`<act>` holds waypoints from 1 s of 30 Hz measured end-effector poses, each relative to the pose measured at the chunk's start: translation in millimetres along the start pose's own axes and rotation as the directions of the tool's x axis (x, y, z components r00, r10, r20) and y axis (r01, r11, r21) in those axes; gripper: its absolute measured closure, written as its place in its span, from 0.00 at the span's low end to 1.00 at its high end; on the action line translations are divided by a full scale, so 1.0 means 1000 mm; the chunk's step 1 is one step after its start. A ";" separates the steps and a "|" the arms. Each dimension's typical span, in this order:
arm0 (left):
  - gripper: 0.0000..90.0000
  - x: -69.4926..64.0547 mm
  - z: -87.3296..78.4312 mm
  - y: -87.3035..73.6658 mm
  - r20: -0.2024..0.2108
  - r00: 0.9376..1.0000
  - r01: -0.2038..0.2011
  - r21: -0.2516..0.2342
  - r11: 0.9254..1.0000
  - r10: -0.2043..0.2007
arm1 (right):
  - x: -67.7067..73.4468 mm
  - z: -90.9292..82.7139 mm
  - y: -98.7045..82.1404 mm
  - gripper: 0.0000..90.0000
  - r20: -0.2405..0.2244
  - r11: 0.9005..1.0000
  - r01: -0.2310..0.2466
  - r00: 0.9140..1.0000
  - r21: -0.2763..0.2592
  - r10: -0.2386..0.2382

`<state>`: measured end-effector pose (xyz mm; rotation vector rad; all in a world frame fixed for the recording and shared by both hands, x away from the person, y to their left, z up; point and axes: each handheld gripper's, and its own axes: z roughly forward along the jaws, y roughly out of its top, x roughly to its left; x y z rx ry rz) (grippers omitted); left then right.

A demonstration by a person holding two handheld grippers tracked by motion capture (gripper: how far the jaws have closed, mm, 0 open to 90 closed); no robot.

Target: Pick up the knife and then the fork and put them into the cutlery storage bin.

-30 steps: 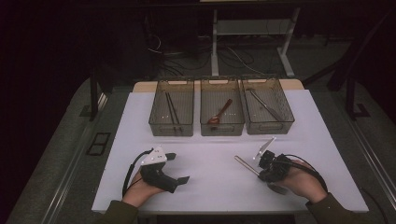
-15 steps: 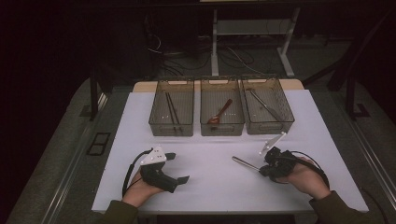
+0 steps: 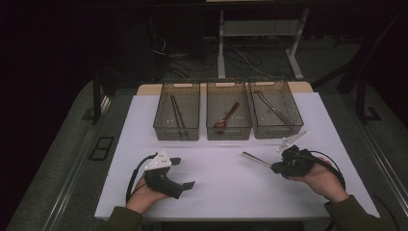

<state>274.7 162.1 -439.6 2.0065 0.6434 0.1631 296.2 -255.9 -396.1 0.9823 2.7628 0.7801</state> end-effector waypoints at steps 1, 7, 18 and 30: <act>0.00 0.000 0.000 0.000 0.000 1.000 0.000 0.000 1.000 0.000 | -0.002 -0.002 0.000 0.93 0.002 1.000 -0.005 1.000 -0.012 0.005; 0.00 0.000 0.000 0.000 0.000 1.000 0.001 -0.002 1.000 -0.001 | -0.013 -0.015 -0.002 0.93 0.007 0.996 -0.032 0.999 -0.078 0.033; 0.00 0.002 0.000 0.000 -0.002 1.000 -0.002 0.000 1.000 0.002 | -0.040 -0.038 0.005 0.93 0.049 0.982 -0.079 0.995 -0.169 0.089; 0.00 0.002 0.000 0.000 -0.003 1.000 0.003 -0.004 1.000 -0.003 | -0.078 -0.051 0.021 0.93 0.114 0.955 -0.153 0.976 -0.254 0.187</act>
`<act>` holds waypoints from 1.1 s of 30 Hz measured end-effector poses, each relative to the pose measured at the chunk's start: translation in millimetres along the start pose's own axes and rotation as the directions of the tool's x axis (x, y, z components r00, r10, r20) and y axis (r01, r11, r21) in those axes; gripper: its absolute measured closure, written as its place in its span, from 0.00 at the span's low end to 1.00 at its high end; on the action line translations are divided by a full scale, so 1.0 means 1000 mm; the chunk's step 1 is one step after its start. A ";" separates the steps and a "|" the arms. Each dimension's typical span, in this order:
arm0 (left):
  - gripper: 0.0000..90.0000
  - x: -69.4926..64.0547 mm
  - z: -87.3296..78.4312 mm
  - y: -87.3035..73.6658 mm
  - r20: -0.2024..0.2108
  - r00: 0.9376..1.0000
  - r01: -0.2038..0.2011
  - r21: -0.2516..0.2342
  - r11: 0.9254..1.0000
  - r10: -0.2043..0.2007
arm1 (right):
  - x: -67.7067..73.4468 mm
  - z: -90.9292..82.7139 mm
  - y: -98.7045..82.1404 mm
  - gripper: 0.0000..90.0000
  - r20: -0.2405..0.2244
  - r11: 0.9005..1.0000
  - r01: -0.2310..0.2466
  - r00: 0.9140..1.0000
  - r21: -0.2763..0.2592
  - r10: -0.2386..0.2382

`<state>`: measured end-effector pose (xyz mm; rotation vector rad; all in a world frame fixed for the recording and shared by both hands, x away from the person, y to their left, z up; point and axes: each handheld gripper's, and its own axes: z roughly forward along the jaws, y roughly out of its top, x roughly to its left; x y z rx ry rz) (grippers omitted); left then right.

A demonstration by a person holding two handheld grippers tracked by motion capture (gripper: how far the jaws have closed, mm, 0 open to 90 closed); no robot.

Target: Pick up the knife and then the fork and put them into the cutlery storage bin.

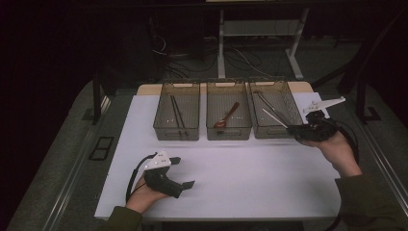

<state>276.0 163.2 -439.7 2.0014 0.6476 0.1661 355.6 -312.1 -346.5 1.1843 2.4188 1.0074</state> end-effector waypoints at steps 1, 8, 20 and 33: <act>0.00 0.000 0.000 0.000 0.000 1.000 0.001 -0.003 1.000 -0.001 | -0.003 0.001 0.003 0.93 0.008 1.000 -0.007 1.000 -0.006 0.007; 0.00 0.000 0.000 0.000 0.002 1.000 -0.001 -0.001 1.000 0.001 | -0.023 0.012 0.027 0.93 0.061 0.999 -0.043 0.997 -0.012 0.044; 0.00 0.000 0.000 0.000 0.007 1.000 -0.002 0.002 1.000 0.002 | -0.051 0.052 0.058 0.93 0.112 0.995 -0.096 0.989 0.032 0.092; 0.00 0.000 0.001 0.000 0.010 1.000 -0.003 0.004 1.000 0.003 | -0.066 0.096 0.061 0.93 0.118 0.982 -0.148 0.984 0.120 0.134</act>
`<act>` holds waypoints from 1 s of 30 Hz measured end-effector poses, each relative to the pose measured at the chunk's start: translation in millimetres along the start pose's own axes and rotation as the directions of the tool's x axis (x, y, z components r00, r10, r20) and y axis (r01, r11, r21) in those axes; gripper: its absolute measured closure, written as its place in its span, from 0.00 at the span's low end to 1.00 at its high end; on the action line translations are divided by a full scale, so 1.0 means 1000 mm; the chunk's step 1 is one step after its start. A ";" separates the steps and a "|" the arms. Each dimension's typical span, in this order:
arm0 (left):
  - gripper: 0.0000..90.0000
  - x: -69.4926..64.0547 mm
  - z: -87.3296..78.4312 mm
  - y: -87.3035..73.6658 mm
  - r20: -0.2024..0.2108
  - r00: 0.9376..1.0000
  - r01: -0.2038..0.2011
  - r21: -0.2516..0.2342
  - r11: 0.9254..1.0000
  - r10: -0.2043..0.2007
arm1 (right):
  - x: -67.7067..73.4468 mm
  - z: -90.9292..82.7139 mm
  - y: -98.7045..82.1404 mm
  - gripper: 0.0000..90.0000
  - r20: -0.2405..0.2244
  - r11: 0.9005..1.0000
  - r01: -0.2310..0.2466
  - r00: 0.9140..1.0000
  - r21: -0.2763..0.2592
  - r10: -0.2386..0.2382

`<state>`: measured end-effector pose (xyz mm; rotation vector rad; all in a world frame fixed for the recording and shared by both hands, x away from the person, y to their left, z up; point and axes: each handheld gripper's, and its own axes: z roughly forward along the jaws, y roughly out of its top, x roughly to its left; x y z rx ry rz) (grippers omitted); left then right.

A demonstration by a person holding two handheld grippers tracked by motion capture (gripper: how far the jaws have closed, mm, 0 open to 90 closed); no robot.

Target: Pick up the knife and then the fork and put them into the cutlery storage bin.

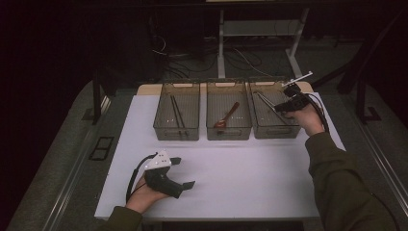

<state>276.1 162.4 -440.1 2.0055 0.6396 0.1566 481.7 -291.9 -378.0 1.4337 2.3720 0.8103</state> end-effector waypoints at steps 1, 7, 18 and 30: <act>0.00 0.000 0.000 0.000 0.000 1.000 0.000 0.000 1.000 0.000 | -0.001 0.002 0.000 0.93 0.002 1.000 0.004 1.000 0.002 -0.004; 0.00 0.000 0.000 0.000 0.000 1.000 0.000 -0.002 1.000 0.000 | -0.001 0.009 -0.001 0.78 0.014 1.000 -0.011 1.000 -0.020 0.011; 0.00 0.001 0.000 0.000 0.001 1.000 0.002 -0.004 1.000 -0.002 | -0.002 -0.003 -0.009 0.49 -0.032 0.995 -0.020 0.999 -0.098 0.017; 0.00 0.004 0.000 0.003 -0.004 1.000 -0.001 -0.011 1.000 0.001 | -0.002 -0.021 -0.025 0.36 -0.089 0.978 -0.055 0.995 -0.199 0.038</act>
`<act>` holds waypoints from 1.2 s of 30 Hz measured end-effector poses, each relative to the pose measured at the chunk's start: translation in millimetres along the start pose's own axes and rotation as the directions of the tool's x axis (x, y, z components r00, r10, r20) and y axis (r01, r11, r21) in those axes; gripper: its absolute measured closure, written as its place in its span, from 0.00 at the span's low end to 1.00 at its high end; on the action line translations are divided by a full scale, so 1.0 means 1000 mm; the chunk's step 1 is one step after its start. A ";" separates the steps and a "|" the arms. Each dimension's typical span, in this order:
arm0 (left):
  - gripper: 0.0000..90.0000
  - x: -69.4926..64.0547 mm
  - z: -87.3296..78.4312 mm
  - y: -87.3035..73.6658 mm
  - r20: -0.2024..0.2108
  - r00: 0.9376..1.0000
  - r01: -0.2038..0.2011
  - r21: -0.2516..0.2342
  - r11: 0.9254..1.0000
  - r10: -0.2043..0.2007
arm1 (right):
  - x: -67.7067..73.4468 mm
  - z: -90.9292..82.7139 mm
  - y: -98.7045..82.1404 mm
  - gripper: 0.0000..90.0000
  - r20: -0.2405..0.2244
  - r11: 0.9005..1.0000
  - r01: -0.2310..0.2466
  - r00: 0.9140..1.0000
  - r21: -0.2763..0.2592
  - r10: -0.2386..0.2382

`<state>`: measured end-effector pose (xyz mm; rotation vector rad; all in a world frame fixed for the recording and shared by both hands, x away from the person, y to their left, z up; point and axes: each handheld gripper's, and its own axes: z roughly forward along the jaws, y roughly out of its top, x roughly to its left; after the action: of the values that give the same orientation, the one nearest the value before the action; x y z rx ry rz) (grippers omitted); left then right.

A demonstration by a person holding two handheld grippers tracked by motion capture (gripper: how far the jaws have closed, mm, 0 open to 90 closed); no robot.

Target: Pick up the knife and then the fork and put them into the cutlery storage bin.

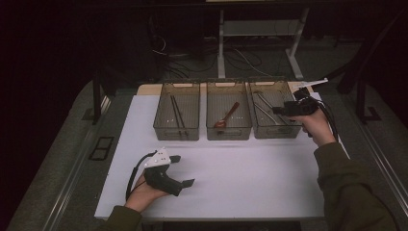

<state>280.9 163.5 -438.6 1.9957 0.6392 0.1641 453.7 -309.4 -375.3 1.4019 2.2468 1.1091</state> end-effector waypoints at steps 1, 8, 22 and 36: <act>0.00 0.000 0.000 0.000 0.000 1.000 0.001 -0.001 1.000 -0.001 | 0.001 -0.002 -0.001 0.36 0.013 1.000 0.004 1.000 -0.004 -0.004; 0.00 0.001 -0.001 0.001 -0.003 1.000 0.004 -0.011 1.000 -0.004 | 0.016 -0.016 -0.010 0.28 0.053 0.997 0.066 0.997 -0.030 -0.065; 0.00 0.001 -0.001 0.002 -0.009 1.000 0.006 -0.012 1.000 -0.006 | 0.035 -0.038 -0.037 0.22 -0.014 0.989 0.089 0.996 -0.114 -0.092; 0.00 -0.001 -0.003 0.000 -0.008 1.000 -0.002 -0.008 1.000 0.002 | 0.059 -0.049 -0.061 0.20 -0.072 0.975 0.144 0.985 -0.169 -0.158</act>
<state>279.3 165.1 -437.1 1.9886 0.6405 0.1760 356.6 -296.5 -377.4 1.1198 2.2193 1.2894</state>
